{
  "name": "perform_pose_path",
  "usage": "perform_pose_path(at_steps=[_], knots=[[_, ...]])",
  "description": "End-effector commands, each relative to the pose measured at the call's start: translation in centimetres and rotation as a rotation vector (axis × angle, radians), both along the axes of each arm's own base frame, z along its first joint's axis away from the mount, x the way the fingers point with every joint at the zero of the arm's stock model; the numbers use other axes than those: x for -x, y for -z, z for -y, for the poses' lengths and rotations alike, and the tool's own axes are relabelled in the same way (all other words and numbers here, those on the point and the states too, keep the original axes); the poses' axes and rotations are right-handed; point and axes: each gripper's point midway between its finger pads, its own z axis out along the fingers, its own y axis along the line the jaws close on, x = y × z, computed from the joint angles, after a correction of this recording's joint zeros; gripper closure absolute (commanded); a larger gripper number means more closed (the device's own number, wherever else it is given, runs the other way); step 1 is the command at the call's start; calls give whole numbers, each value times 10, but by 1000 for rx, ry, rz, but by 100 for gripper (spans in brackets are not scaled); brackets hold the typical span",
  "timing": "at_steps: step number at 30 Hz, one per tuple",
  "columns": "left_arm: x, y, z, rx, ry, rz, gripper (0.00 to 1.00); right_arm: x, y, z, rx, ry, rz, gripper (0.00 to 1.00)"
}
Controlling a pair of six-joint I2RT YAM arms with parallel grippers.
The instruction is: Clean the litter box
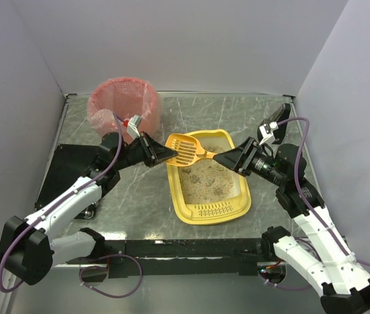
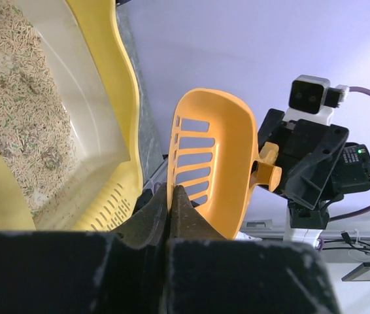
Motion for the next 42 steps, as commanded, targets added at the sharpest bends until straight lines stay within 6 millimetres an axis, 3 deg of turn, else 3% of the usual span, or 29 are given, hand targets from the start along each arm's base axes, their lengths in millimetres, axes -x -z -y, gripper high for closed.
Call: perform_pose_path(at_steps=[1, 3, 4, 10, 11, 12, 13, 14, 16, 17, 18, 19, 21, 22, 23, 24, 29, 32, 35, 39, 42], knots=[[-1, -17, 3, 35, 9, 49, 99, -9, -10, 3, -60, 54, 13, 42], [0, -16, 3, 23, 17, 50, 99, -12, -10, 5, -55, 78, 23, 46], [-1, -14, 4, 18, 19, 47, 99, -14, -10, 8, -49, 98, 29, 57], [0, -11, 8, 29, 44, 40, 99, -17, -8, 16, -55, 155, 45, 64], [1, -11, 8, 33, 56, 38, 99, -17, -7, 16, -54, 158, 44, 70], [2, -10, 9, 37, 62, 36, 99, -18, -5, 18, -49, 167, 45, 99], [2, -11, 10, 46, 69, 34, 99, -20, -1, 20, -34, 185, 29, 100], [4, -9, 10, 42, 80, 33, 78, -22, -1, 23, -27, 205, 38, 100], [2, -8, 10, 0, 77, 54, 18, -23, -3, 27, -13, 222, 69, 100], [2, 6, 8, -55, 63, -1, 1, -26, 1, 35, 12, 268, 67, 100], [-4, 2, 4, -79, 23, 16, 1, -25, -5, 40, 25, 292, 92, 100], [-6, 6, 1, -119, 7, 38, 1, -23, 6, 47, 82, 315, 67, 100], [-11, 14, -11, -192, -69, 16, 3, -25, 1, 65, 144, 400, 85, 100], [-12, 20, -17, -242, -91, 22, 3, -24, 8, 73, 209, 419, 76, 100], [-12, 29, -25, -298, -120, -6, 3, -20, 30, 81, 302, 426, 2, 100], [-12, 32, -32, -336, -148, -7, 3, -16, 29, 86, 342, 434, -23, 100], [-26, 62, -68, -553, -301, -24, 3, -7, 82, 93, 496, 398, -193, 100], [-28, 59, -59, -543, -268, 8, 3, -11, 98, 103, 565, 436, -252, 100], [-34, 59, -44, -546, -231, 29, 3, -17, 116, 93, 566, 393, -288, 100], [-38, 88, -21, -667, -191, -1, 3, -23, 136, 82, 560, 352, -332, 100], [-45, 112, -20, -764, -193, -65, 3, -27, 148, 70, 518, 324, -347, 100]])
